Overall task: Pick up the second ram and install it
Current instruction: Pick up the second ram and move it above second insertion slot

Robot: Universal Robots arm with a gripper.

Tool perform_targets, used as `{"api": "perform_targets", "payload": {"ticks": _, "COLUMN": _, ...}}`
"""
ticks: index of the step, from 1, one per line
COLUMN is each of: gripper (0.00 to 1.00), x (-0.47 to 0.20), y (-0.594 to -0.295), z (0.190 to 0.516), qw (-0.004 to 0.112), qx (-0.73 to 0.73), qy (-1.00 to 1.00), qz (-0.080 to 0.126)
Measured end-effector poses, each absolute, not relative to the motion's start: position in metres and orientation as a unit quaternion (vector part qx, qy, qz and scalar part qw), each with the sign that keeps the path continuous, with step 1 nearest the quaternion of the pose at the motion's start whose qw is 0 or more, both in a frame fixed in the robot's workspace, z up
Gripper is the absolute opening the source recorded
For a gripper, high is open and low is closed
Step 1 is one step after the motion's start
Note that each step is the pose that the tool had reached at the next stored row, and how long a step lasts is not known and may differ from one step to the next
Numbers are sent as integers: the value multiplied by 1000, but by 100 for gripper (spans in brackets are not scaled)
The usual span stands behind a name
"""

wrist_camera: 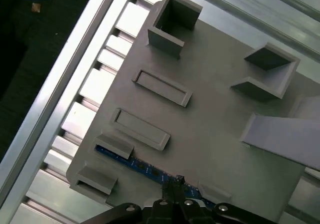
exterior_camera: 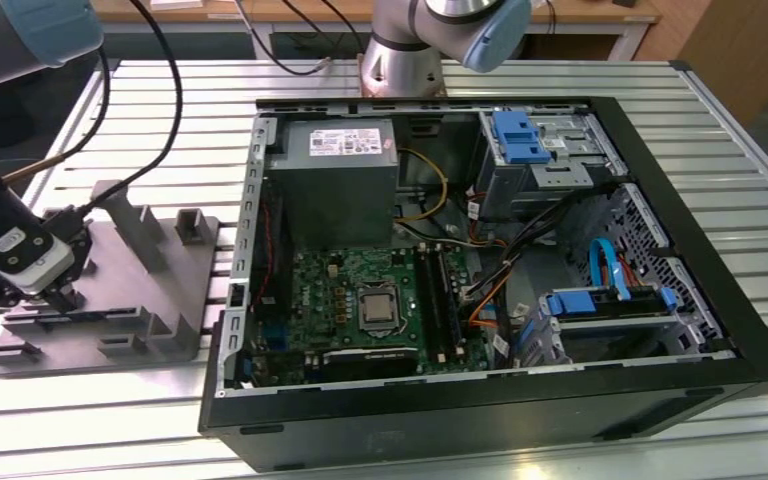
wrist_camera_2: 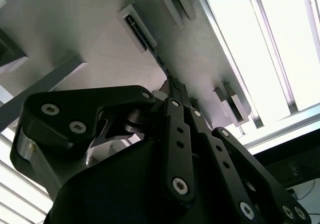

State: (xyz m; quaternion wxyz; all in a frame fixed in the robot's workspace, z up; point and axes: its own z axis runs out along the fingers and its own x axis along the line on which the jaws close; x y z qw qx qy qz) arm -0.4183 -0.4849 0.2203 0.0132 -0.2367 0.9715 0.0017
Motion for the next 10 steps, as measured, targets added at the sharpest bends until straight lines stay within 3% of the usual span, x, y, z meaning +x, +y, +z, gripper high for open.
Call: {"api": "perform_targets", "payload": {"ticks": 10, "gripper": 10, "x": -418, "y": -485, "z": 220, "qw": 13, "qx": -272, "qy": 962, "qz": 2}}
